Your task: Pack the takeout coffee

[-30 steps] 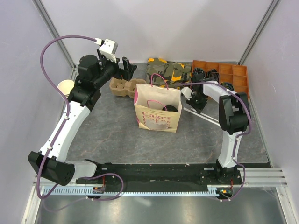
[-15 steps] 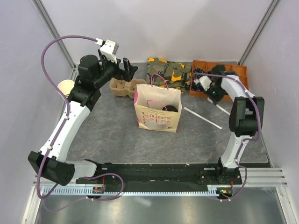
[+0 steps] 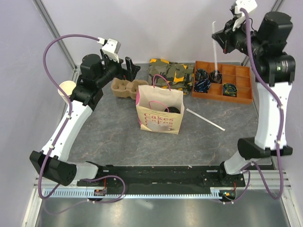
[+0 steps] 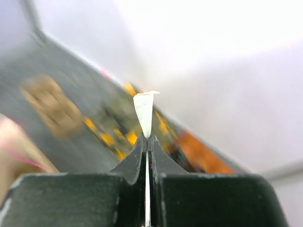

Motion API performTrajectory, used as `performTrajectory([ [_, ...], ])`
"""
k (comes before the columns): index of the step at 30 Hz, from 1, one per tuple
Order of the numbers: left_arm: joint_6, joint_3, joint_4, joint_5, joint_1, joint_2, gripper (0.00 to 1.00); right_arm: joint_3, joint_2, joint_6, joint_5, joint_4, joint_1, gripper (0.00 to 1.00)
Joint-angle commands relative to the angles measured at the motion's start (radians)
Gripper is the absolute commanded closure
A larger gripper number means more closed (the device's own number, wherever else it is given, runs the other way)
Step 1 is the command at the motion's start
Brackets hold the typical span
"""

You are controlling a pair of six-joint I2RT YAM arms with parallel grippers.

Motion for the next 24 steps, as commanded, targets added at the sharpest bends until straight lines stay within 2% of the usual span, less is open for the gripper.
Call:
performTrajectory([
  [1,-0.04,0.039,0.022,-0.008,0.005,-0.011,0.0,-0.084,-0.117,0.409,-0.158,0.315,0.092,1.0],
  [6,-0.035,0.031,0.025,-0.035,0.006,-0.019,0.0,-0.06,-0.137,0.494,-0.171,0.391,0.21,1.0],
  [10,-0.038,0.024,0.028,-0.062,0.006,-0.025,0.0,-0.114,-0.139,0.536,-0.184,0.463,0.285,1.0],
  [15,-0.031,0.017,0.028,-0.077,0.008,-0.042,0.0,-0.207,-0.114,0.435,-0.146,0.432,0.4,1.0],
  [18,-0.042,0.016,0.036,-0.079,0.015,-0.043,0.0,-0.188,-0.073,0.38,-0.118,0.397,0.465,1.0],
  [21,-0.045,0.017,0.039,-0.079,0.024,-0.048,0.0,-0.152,-0.031,0.32,-0.092,0.292,0.525,1.0],
  [24,-0.045,0.017,0.042,-0.078,0.035,-0.053,0.0,-0.192,-0.027,0.229,-0.044,0.276,0.557,1.0],
])
